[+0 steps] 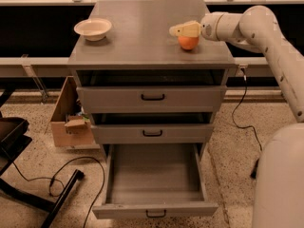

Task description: Place orange into bottom drawer

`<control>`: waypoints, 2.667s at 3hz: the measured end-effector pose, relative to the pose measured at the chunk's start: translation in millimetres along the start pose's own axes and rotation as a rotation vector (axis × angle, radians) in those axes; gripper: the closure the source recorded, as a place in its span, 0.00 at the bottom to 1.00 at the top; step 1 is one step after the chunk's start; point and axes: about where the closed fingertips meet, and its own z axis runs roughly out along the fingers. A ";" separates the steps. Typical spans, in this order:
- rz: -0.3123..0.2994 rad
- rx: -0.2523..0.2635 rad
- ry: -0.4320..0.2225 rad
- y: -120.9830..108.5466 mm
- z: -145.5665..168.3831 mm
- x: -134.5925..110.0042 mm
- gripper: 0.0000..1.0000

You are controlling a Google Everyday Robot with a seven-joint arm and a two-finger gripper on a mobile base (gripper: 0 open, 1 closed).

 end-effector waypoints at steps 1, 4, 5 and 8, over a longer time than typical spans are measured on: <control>0.033 -0.038 0.007 14.8 19.8 11.5 0.00; 0.099 0.034 0.086 14.0 11.7 57.5 0.13; 0.102 0.058 0.083 12.3 8.3 61.4 0.36; 0.102 0.060 0.083 12.2 8.1 61.7 1.00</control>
Offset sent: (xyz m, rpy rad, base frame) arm -0.0064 0.0104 -0.0593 0.0286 0.1314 -0.0510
